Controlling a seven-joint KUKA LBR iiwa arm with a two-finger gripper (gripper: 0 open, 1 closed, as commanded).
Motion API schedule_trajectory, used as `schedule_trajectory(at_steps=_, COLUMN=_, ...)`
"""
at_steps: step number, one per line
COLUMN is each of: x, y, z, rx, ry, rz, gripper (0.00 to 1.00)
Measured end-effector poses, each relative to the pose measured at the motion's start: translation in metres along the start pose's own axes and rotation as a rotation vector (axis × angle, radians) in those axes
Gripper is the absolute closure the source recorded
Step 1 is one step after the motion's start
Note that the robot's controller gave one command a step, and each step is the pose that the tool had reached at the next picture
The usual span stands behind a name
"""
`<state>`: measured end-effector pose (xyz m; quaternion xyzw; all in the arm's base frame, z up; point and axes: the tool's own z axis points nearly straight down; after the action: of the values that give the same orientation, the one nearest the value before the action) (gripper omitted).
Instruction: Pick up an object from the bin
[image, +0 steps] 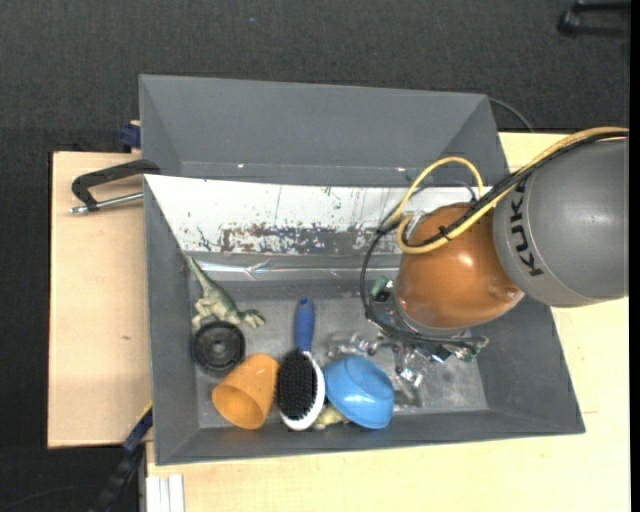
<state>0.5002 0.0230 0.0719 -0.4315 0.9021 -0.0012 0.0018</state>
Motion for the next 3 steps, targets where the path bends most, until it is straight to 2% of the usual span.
schedule_trajectory(at_steps=1, x=-0.011, y=0.013, z=-0.006, rx=0.0, ry=-0.004, rz=-0.339, gripper=0.0)
schedule_trajectory(at_steps=2, x=-0.011, y=0.012, z=-0.016, rx=0.0, ry=-0.005, rz=-0.779, gripper=0.0)
schedule_trajectory(at_steps=3, x=-0.019, y=0.003, z=0.002, rx=0.0, ry=-0.006, rz=-1.061, gripper=0.0)
